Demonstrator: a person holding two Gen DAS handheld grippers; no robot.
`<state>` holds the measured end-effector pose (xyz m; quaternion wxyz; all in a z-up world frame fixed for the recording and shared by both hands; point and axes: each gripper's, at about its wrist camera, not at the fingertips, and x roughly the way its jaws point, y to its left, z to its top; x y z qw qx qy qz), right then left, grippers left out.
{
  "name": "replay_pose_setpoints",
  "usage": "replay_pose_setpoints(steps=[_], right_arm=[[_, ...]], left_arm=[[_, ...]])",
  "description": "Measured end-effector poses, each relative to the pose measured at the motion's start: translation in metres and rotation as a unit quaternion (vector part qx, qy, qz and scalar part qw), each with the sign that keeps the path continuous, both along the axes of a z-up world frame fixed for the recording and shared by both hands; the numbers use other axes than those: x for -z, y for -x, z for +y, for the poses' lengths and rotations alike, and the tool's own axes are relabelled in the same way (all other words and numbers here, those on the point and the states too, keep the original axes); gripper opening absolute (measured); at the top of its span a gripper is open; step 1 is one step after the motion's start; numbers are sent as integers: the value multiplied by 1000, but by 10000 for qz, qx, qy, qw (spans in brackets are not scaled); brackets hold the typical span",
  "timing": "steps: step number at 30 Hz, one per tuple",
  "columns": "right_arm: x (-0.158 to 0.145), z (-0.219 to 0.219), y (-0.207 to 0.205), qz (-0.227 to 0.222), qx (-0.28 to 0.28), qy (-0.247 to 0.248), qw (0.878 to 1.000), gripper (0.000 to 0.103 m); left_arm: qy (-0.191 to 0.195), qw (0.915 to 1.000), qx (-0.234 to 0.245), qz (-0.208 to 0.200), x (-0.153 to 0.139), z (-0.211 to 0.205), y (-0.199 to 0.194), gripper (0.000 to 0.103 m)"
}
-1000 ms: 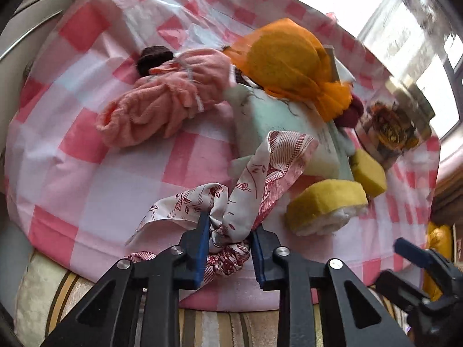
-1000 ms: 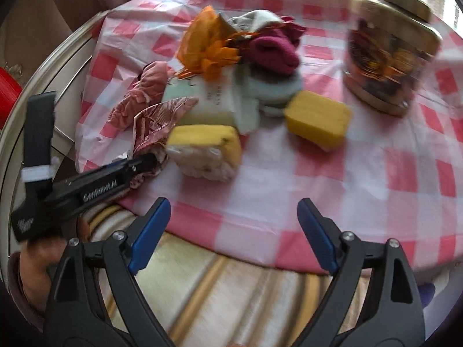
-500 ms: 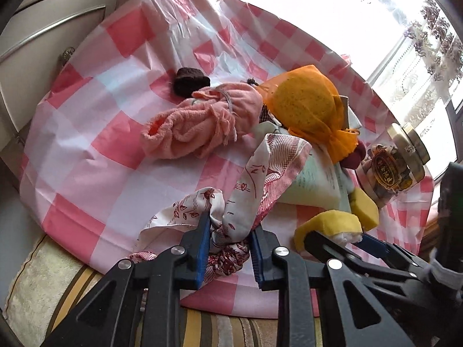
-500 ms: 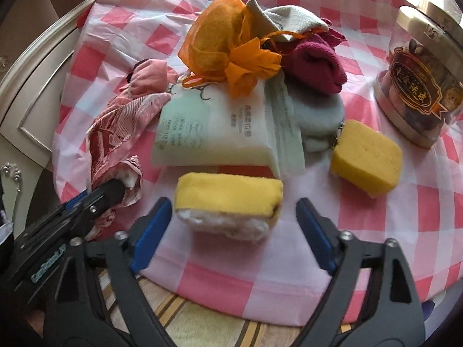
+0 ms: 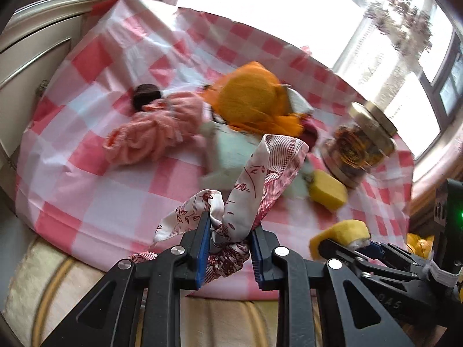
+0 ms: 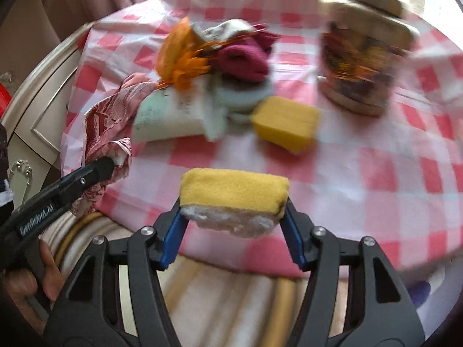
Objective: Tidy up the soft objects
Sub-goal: 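Grasp the yellow sponge with the right gripper and drop it into the box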
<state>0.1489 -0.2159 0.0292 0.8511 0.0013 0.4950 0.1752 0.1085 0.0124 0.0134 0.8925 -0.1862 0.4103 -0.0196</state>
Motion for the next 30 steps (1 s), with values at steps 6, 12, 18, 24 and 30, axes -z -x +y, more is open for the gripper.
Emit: replay_pose_setpoints(steps=[6, 12, 18, 24, 30], right_arm=[[-9, -77, 31, -53, 524, 72, 9986, 64], [-7, -140, 57, -23, 1040, 216, 9943, 64], [0, -200, 80, 11, 1591, 431, 9863, 64], [4, -261, 99, 81, 2237, 615, 9727, 64], [7, -307, 111, 138, 2811, 705, 9570, 67]], left_arm=[[97, 9985, 538, -55, -11, -47, 9, 26], [135, 9913, 1309, -6, -13, -114, 16, 26], [258, 9794, 1999, 101, -15, -175, 26, 26], [357, 9620, 2693, 266, -13, -231, 40, 26], [406, 9421, 3313, 318, -13, -280, 56, 26]])
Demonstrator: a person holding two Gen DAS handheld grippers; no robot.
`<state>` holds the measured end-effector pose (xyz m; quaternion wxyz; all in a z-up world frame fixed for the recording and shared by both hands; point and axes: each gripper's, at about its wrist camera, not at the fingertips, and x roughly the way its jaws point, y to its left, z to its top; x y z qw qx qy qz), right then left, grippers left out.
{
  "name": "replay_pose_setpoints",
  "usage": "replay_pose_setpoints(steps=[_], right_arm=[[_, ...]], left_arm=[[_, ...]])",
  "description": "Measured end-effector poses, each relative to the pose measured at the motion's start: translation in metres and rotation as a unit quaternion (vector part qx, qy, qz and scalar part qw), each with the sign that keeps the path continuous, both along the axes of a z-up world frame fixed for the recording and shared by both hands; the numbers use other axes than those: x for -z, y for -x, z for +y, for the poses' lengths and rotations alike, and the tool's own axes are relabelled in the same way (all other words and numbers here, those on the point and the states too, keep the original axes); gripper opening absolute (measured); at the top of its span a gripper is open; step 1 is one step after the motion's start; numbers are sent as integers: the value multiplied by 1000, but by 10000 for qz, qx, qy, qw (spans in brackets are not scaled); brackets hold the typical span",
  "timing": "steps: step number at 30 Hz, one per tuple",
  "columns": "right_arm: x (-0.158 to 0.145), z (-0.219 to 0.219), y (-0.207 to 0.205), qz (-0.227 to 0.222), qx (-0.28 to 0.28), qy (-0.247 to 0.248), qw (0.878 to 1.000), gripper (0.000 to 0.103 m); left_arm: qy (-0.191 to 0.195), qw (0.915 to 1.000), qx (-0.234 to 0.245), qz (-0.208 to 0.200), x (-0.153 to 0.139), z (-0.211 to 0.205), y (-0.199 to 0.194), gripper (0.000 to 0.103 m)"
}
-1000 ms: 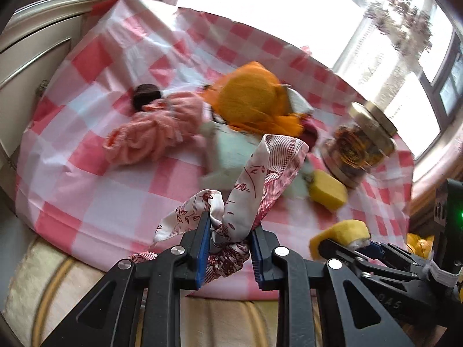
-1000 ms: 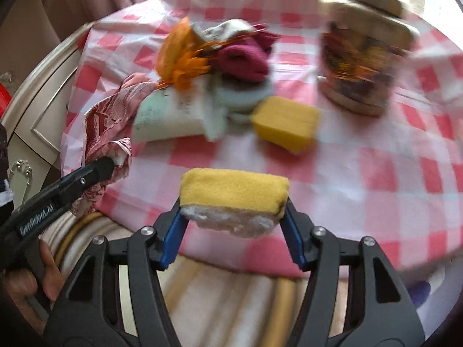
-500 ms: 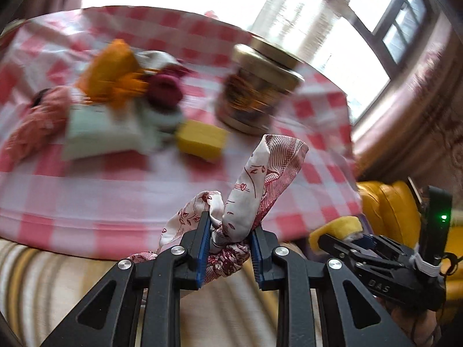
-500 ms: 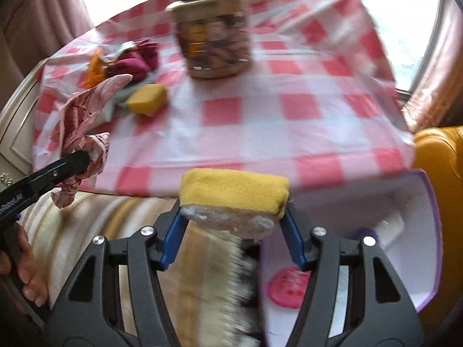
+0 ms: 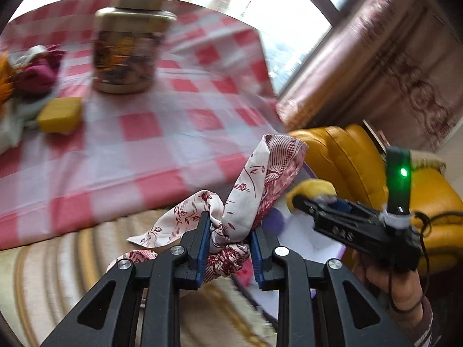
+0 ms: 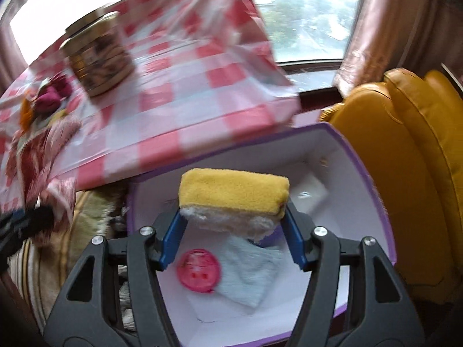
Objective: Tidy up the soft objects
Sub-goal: 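Grasp the yellow sponge with the right gripper and drop it into the box, then grasp the pink towel with the left gripper while the right reaches the second yellow sponge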
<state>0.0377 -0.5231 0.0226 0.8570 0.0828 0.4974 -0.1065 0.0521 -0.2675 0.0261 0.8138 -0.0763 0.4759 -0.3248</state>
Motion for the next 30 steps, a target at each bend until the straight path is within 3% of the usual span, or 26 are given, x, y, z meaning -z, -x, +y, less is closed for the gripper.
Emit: replay_pose_setpoints(steps=[2, 3, 4, 6, 9, 12, 19, 25, 30], right_arm=[[1, -8, 2, 59, 133, 13, 9999, 71], [2, -13, 3, 101, 222, 23, 9997, 78], [3, -15, 4, 97, 284, 35, 9995, 89], [4, -18, 1, 67, 365, 73, 9993, 92], [6, -15, -1, 119, 331, 39, 9994, 92], [7, -4, -7, 121, 208, -34, 9997, 92], [4, 54, -38, 35, -581, -208, 9981, 92], [-3, 126, -71, -122, -1514, -187, 9882, 92], [-3, 183, -101, -143, -2206, -234, 9750, 92]], left_arm=[[91, 9996, 257, 52, 1, -13, 5, 31], [174, 9987, 453, 124, 1, -19, 7, 42], [225, 9976, 625, 191, 2, -24, 9, 60], [209, 9966, 789, 136, 1, -29, 13, 82], [230, 9961, 848, 78, -3, -25, 15, 82], [173, 9980, 611, 22, -5, -12, 7, 82], [-65, 9975, -626, -326, -17, 71, -24, 82], [-328, 9777, -2000, -558, -22, 175, -56, 82], [-479, 9483, -3105, -442, -15, 267, -85, 82]])
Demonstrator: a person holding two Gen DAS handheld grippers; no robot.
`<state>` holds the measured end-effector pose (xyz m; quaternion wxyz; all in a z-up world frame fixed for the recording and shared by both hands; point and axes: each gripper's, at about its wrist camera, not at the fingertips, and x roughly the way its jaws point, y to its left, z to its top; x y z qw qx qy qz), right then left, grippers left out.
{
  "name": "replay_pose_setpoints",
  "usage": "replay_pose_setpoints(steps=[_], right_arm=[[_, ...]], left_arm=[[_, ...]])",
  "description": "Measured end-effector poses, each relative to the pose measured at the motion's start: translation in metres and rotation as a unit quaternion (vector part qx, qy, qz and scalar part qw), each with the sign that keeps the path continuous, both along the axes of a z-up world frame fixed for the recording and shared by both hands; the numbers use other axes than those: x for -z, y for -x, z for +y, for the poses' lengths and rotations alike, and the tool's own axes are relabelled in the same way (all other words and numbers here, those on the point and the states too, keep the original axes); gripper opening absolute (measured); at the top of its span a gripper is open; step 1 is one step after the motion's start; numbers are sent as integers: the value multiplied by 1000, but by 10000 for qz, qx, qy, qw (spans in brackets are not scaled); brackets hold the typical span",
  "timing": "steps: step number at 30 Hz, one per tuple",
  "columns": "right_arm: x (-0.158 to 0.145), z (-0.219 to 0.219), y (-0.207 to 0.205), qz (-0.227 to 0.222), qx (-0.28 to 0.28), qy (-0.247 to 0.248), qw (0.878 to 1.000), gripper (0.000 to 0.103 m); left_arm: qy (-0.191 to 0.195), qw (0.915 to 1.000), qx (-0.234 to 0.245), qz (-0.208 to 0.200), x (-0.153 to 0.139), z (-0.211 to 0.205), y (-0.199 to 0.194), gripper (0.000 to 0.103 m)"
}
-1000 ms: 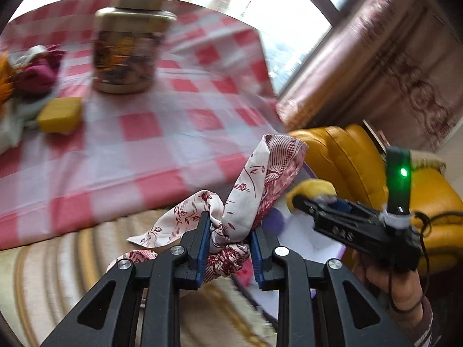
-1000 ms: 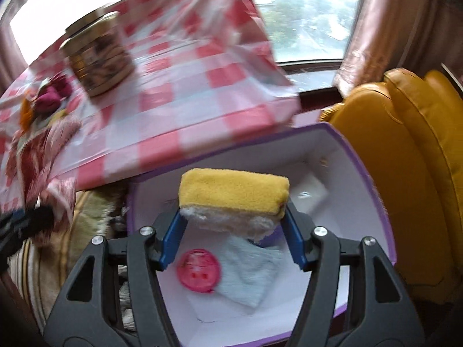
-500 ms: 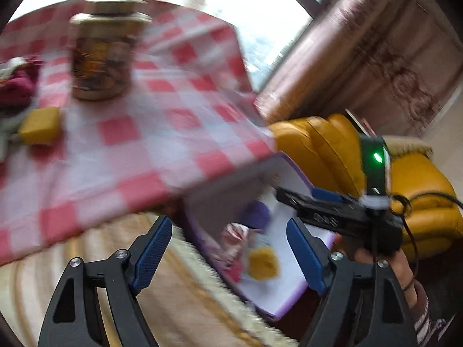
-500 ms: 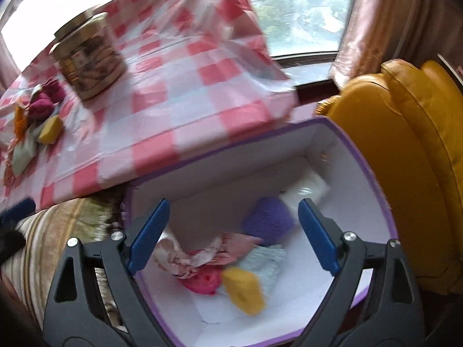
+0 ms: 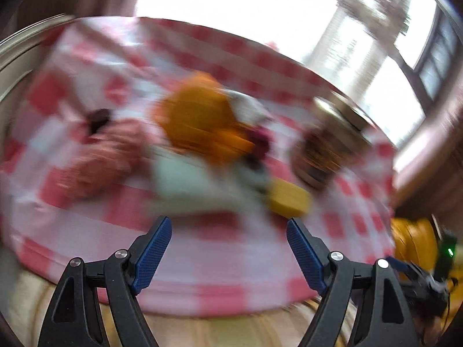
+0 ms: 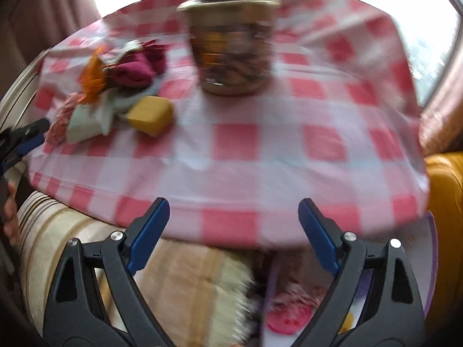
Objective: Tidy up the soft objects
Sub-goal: 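Grasp the pink towel with the left gripper while the right reaches the second yellow sponge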
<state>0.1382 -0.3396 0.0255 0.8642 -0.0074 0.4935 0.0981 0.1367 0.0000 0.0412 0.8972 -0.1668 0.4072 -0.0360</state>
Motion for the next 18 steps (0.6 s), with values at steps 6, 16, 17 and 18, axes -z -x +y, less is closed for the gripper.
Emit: replay_pose_setpoints(steps=[6, 16, 17, 18], right_arm=[[6, 58, -29, 37, -748, 99, 9971, 94], [11, 114, -80, -222, -1749, 645, 9822, 96], [12, 116, -86, -208, -1790, 671, 9813, 96], [16, 120, -93, -159, -1857, 706, 9799, 96]], left_arm=[[-171, 9972, -677, 249, 12, 69, -38, 83], [-643, 9925, -625, 827, 57, 106, -98, 83], [-690, 9925, -563, 837, 60, 104, -100, 82], [-751, 9925, -494, 834, 63, 101, -103, 76]])
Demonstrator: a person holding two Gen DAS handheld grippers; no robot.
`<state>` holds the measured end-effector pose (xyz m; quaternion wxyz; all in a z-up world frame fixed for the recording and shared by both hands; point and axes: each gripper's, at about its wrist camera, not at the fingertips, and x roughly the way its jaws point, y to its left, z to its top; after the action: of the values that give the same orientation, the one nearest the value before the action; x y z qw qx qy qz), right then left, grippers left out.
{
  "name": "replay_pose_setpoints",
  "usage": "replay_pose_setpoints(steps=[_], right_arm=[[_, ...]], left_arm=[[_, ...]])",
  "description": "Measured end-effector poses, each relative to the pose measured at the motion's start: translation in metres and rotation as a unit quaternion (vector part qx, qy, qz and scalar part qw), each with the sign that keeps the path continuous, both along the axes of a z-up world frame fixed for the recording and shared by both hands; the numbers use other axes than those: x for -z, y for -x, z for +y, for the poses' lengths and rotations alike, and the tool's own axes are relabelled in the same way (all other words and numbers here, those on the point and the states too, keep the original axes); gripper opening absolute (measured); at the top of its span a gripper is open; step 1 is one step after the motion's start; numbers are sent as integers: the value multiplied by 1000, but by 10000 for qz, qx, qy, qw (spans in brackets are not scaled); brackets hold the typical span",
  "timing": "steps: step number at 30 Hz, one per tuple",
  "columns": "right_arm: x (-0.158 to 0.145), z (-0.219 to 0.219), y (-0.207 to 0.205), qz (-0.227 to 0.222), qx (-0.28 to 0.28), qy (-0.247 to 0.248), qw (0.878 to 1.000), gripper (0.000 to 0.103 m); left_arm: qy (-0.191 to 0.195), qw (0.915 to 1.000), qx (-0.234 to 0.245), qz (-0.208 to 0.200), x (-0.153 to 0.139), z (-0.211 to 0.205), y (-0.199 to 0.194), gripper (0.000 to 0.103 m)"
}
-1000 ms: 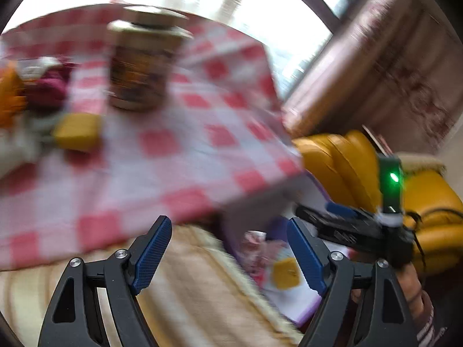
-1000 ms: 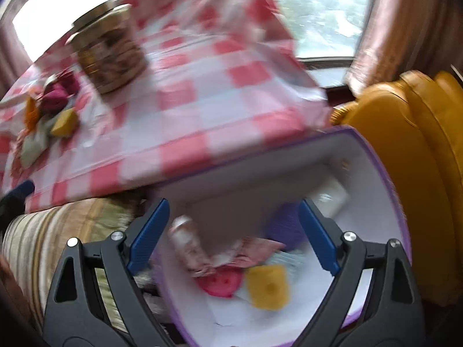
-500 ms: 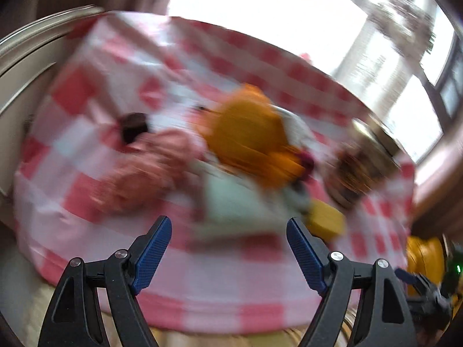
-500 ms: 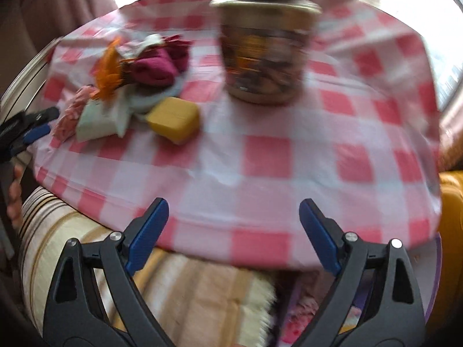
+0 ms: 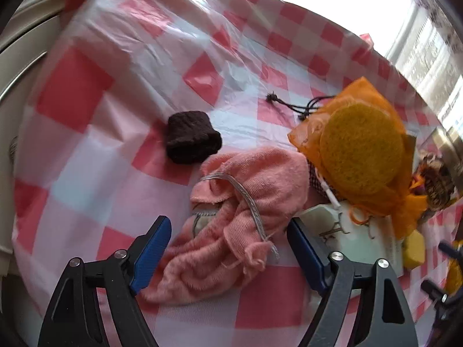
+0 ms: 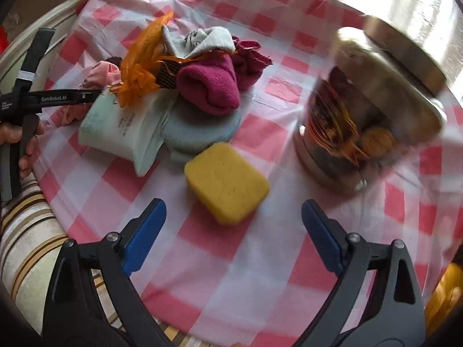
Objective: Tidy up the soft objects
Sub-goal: 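Grasp the pink towel with the left gripper while the right reaches the second yellow sponge, then carry the sponge in the right gripper and pink towel in the left into the box, releasing both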
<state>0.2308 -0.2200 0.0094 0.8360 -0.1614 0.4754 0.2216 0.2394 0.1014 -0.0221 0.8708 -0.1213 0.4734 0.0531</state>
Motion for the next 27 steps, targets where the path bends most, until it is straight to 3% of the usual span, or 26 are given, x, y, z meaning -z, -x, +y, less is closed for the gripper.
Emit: replay_pose_setpoints(steps=[1, 2, 7, 9, 10, 11, 13, 20, 27], right_arm=[[3, 2, -5, 29, -46, 17, 10000, 96], [6, 4, -10, 53, -101, 22, 9999, 96], [26, 11, -34, 245, -204, 47, 9995, 96], [31, 11, -39, 290, -144, -4, 9995, 95], [31, 10, -39, 298, -104, -75, 9995, 85], [31, 8, -40, 328, -86, -130, 9993, 67], [36, 7, -42, 484, 0, -230, 9986, 66], [27, -9, -16, 314, 292, -441, 9981, 61], [7, -55, 32, 225, 747, -710, 9944, 61]], left_arm=[[-22, 10000, 51, 9, 2, -3, -2, 63], [-15, 9999, 132, 38, 5, -5, -4, 56], [-8, 9998, 154, -100, 4, -5, 1, 38], [-10, 9998, 75, -191, 0, -3, 6, 36], [11, 9997, 16, -247, -3, -2, 9, 35], [31, 9996, -12, -294, -6, -1, 13, 35], [57, 9992, -65, -394, -12, 0, 19, 35], [315, 9970, -90, -697, -33, -10, 41, 35], [555, 9938, 311, -909, -55, -52, 75, 35]])
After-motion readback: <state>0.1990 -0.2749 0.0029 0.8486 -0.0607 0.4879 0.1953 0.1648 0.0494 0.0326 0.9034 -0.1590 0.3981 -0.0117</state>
